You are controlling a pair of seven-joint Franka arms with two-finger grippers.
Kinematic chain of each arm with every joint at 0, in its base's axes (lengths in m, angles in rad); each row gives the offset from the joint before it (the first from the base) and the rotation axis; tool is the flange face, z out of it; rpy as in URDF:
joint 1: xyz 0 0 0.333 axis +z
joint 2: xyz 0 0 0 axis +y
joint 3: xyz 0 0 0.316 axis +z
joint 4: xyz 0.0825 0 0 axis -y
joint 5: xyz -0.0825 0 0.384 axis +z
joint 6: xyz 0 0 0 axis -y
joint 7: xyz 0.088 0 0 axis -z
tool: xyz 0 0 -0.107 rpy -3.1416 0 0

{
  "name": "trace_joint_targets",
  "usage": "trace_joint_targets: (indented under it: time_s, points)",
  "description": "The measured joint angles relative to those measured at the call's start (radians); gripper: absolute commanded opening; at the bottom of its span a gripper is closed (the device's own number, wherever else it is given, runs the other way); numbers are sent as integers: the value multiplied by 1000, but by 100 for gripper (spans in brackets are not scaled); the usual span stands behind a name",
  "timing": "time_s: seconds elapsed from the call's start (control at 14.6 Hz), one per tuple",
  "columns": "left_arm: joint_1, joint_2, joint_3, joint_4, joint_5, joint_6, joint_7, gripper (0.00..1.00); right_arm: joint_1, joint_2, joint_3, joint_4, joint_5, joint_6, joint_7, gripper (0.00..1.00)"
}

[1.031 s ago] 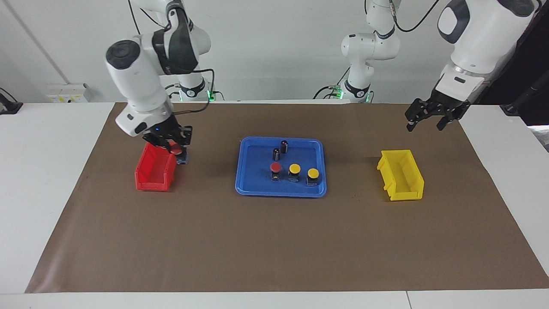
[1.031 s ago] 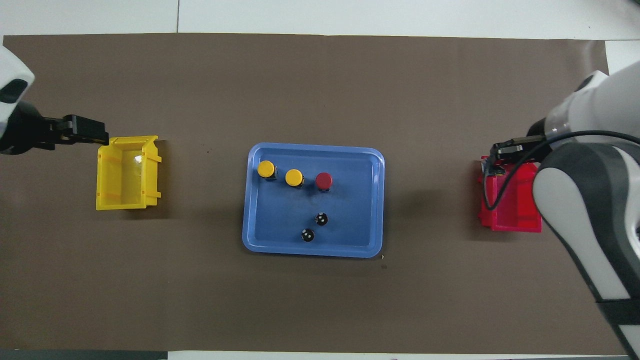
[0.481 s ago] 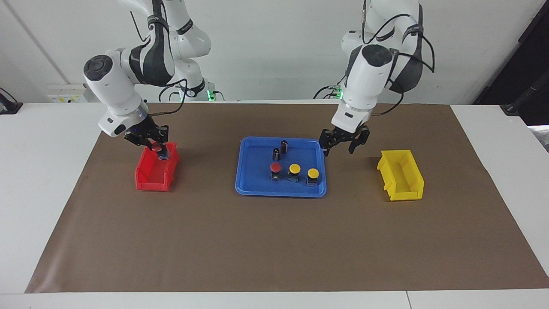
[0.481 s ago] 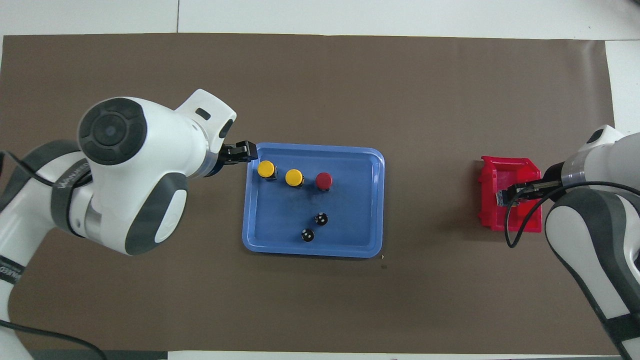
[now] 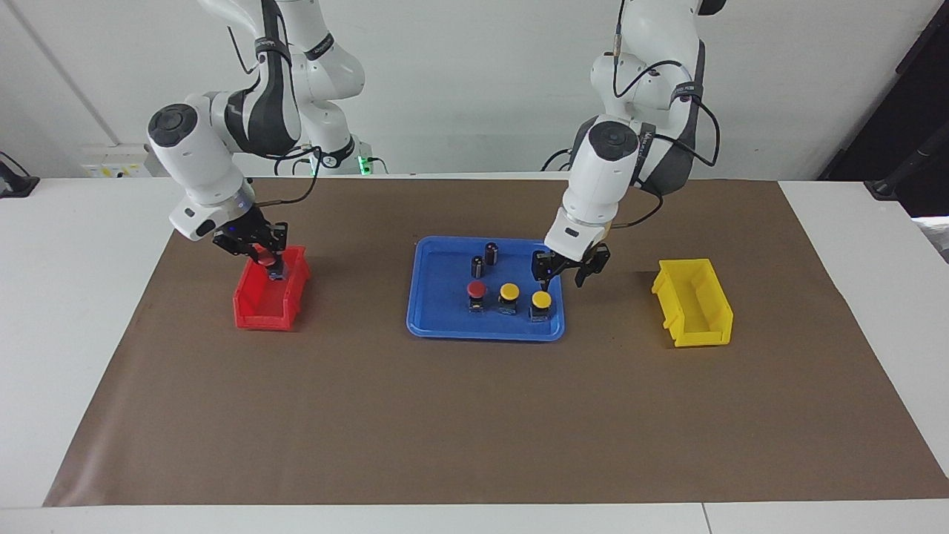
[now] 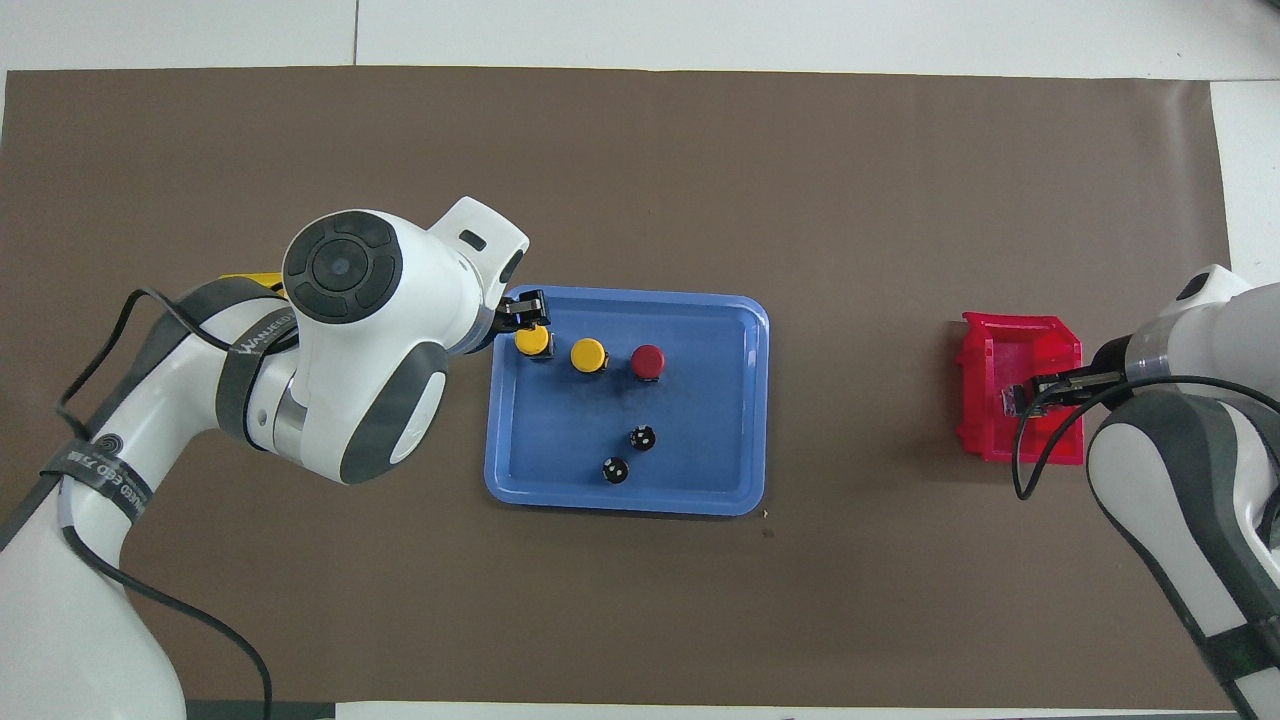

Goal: Sort red and yellow buttons by color

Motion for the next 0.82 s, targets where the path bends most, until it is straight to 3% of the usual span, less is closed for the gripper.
trace_joint_targets:
  time_s: [0.55,0.76,0.82]
  points:
    - [-41,73,1,0,0,68,-47,71,-25,0,2,-118,-2,132,-18,18]
    - [-43,81,2,0,0,76,-48,56,-25,3,4,-146,-2,157,-18,23]
    - [-43,81,2,0,0,76,-49,46,-25,6,3,-153,-2,166,-18,27]
